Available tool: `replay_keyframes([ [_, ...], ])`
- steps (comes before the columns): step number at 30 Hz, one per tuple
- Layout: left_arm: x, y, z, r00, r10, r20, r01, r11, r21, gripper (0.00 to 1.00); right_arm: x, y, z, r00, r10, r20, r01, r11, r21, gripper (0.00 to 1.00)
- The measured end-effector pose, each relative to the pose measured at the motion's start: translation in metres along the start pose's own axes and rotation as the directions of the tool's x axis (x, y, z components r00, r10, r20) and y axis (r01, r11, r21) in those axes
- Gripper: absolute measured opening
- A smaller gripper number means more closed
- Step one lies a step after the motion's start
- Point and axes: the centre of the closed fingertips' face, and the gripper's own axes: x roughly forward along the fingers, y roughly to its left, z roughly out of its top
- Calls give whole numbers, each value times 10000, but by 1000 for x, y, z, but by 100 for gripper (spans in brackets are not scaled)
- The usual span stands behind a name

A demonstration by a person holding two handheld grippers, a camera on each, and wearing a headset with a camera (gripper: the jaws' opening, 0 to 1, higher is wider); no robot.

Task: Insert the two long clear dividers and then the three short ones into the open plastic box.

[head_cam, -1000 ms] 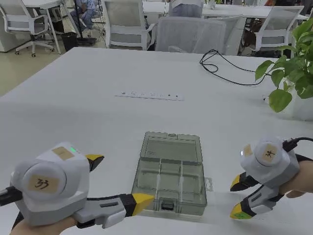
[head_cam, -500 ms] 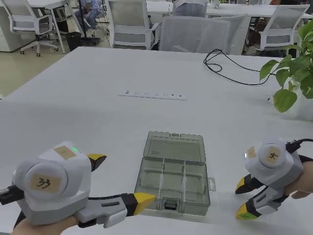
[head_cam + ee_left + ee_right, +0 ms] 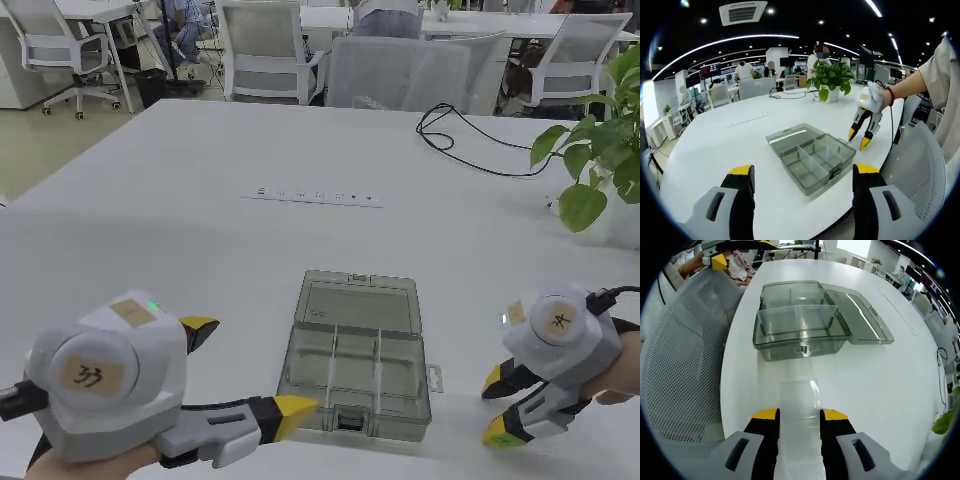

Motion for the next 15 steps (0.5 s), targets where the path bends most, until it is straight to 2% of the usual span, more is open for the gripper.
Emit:
replay_keyframes([
  [3,0,-1,0,10000,-15,-4,15,10000,-63,81,-1,-2,1,9996,-170,228,165,9996,243,32],
  [10,-1,-3,1,10000,-50,2,50,9999,-110,81,-12,-8,4,9957,-840,388,833,9964,174,32],
  [12,-1,-5,3,9999,-93,67,94,9998,-164,80,-17,-11,7,9919,-1156,522,1150,9933,149,32],
  [15,-1,-9,6,9995,-241,183,248,9989,-404,77,-26,-15,13,9844,-1648,616,1670,9855,-312,32],
])
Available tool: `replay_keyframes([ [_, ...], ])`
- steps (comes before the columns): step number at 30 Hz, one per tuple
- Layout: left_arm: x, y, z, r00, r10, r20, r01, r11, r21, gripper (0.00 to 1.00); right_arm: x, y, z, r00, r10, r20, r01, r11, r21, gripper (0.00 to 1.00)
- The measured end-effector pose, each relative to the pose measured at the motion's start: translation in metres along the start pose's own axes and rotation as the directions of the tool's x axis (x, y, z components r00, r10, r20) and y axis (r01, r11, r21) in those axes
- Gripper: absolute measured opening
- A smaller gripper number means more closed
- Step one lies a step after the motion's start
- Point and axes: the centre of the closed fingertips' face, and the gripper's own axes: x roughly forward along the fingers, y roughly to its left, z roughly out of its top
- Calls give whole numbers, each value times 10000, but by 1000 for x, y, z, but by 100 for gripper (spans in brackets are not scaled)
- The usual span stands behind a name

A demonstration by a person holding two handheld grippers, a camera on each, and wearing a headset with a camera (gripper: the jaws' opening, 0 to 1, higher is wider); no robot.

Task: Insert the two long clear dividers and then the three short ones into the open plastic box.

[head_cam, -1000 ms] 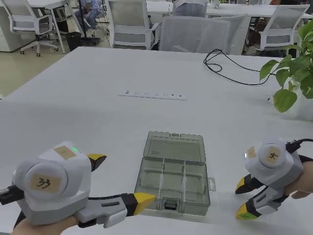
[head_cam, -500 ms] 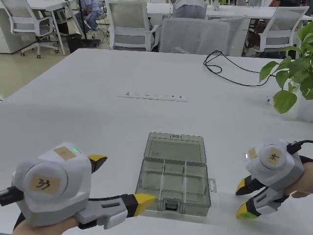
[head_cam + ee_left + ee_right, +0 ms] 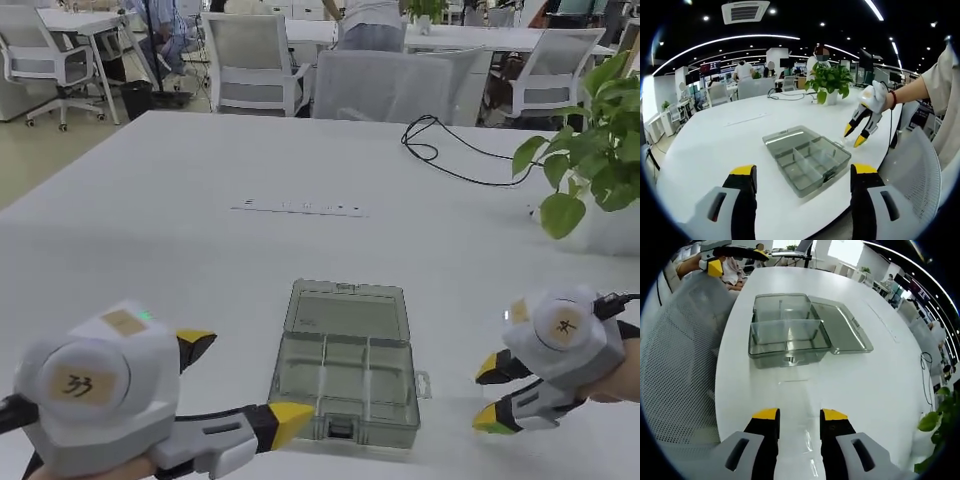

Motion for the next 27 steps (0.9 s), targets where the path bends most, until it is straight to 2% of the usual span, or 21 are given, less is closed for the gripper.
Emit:
replay_keyframes([
  [3,1,-3,2,9999,-124,96,126,9998,-158,75,-8,-3,8,9991,-398,113,403,9983,-410,32],
  [8,3,-9,6,9988,-407,286,425,9970,-652,69,-19,-2,26,9961,-769,428,810,9914,-1030,32],
  [14,5,-16,7,9949,-844,554,918,9848,-1477,59,-31,6,54,9892,-1064,1006,1221,9788,-1644,32],
  [18,5,-21,6,9932,-1015,570,1098,9795,-1690,54,-36,12,72,9834,-1104,1442,1360,9738,-1825,32],
  [22,4,-30,10,9867,-1389,844,1542,9642,-2156,47,-39,21,91,9786,-1130,1718,1508,9624,-2258,32],
  [27,6,-35,9,9842,-1544,866,1706,9582,-2297,43,-41,33,113,9700,-991,2222,1540,9571,-2454,32],
])
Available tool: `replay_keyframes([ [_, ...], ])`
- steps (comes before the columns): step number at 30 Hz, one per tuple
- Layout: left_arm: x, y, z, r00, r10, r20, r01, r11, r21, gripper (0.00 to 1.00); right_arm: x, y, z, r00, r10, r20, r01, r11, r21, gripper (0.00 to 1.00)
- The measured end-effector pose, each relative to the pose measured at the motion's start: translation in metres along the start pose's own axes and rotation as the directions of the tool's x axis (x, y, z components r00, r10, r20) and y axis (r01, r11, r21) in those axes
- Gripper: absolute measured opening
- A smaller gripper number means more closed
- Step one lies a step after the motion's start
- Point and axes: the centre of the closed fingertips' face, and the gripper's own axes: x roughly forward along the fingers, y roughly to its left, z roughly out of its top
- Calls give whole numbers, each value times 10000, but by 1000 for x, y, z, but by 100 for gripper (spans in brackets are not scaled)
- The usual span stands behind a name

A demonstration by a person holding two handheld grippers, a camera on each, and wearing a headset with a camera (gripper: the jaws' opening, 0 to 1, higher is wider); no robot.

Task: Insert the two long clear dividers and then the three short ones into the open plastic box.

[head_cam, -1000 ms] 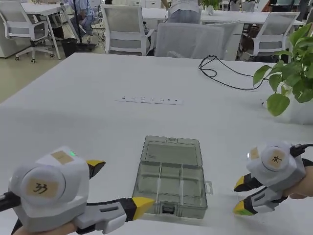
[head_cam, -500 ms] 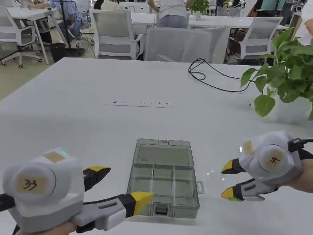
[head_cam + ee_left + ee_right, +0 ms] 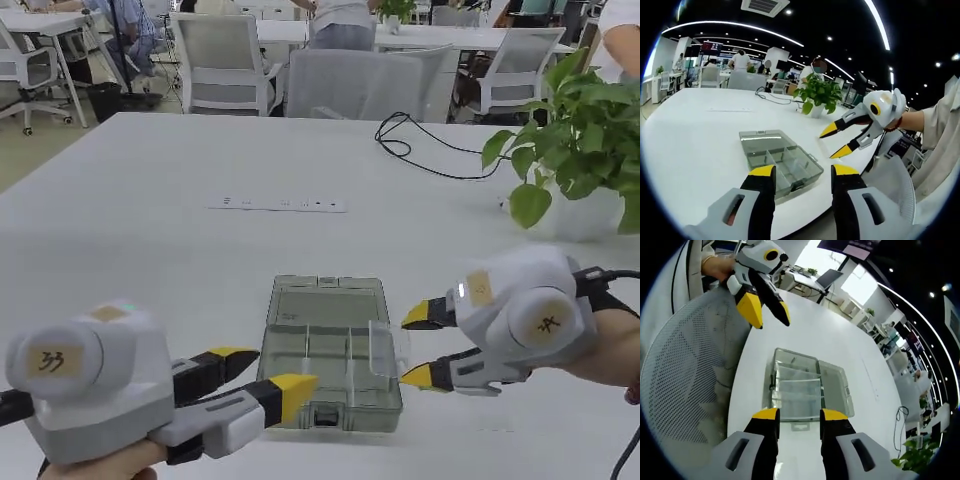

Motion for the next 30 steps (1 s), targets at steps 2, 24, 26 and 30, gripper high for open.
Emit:
replay_keyframes([
  [2,1,-2,0,10000,-84,35,84,9999,-133,41,1,2,9,9998,9,173,-8,10000,-86,32],
  [24,7,-13,2,9965,-561,625,655,9849,-1604,14,8,21,70,9902,137,1386,-17,9963,-859,32],
  [26,7,-15,2,9958,-641,651,748,9813,-1771,11,9,21,73,9889,101,1482,28,9962,-870,32],
  [30,7,-16,3,9952,-699,691,820,9783,-1902,5,9,19,77,9879,25,1549,118,9957,-915,32],
])
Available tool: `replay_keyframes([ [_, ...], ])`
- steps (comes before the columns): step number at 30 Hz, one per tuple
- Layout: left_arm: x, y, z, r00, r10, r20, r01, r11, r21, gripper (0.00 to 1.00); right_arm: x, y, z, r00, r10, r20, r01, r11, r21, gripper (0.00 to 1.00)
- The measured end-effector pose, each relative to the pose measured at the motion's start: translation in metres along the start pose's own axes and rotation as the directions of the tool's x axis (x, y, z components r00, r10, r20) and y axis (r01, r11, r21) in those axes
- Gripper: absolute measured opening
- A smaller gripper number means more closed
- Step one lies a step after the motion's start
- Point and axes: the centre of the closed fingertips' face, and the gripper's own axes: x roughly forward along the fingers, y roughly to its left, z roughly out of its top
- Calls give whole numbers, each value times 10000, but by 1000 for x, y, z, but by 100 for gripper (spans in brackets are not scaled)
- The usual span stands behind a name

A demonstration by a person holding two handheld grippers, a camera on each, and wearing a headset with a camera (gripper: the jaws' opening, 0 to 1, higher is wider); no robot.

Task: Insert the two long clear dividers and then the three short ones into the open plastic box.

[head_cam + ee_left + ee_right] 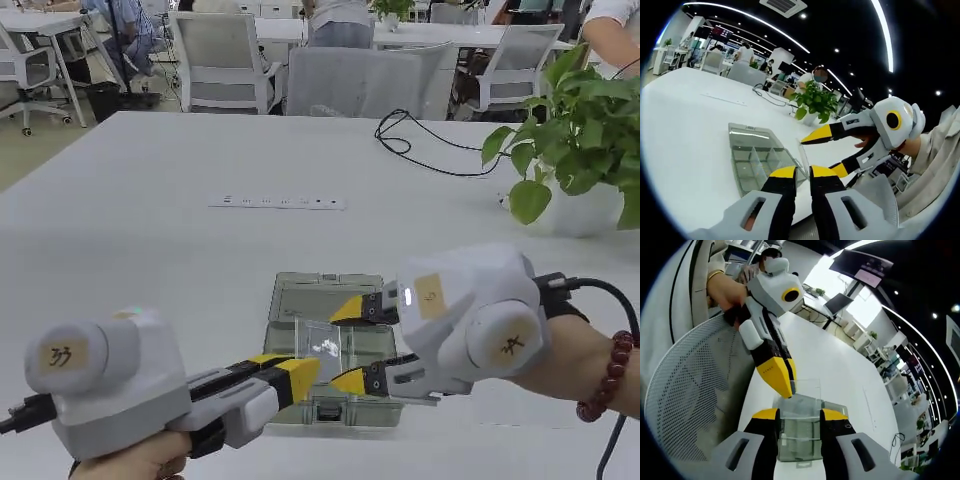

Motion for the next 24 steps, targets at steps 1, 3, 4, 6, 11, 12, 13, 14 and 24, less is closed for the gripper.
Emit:
replay_keyframes([
  [1,0,0,0,10000,-10,10,10,10000,-71,3,0,-1,0,10000,-30,9,30,10000,-5,32],
  [3,0,-2,1,10000,-88,35,89,9997,-209,0,0,-1,1,10000,-68,20,68,10000,-27,32],
  [4,0,-2,1,9999,-101,60,103,9995,-303,0,0,-1,1,10000,-80,8,80,10000,-30,32],
  [6,0,-2,0,10000,-92,22,93,9983,-578,0,0,-1,1,10000,-91,4,91,9999,-57,32],
  [11,0,-2,0,9999,-150,-7,148,9910,-1332,0,0,0,1,9999,-130,40,130,9999,34,32],
  [12,-1,-3,-1,9999,-162,-40,155,9901,-1398,0,0,0,1,9999,-129,42,129,9999,39,32],
  [13,-1,-3,0,9999,-131,-81,117,9885,-1509,0,0,0,1,9999,-149,66,149,9999,35,32],
  [14,-1,-3,0,9999,-133,-105,114,9870,-1605,0,0,0,1,9998,-166,79,166,9999,40,32],
  [24,-1,-4,-2,9988,22,-479,-56,9974,-712,0,-5,-1,3,9991,-265,319,258,9995,206,32],
])
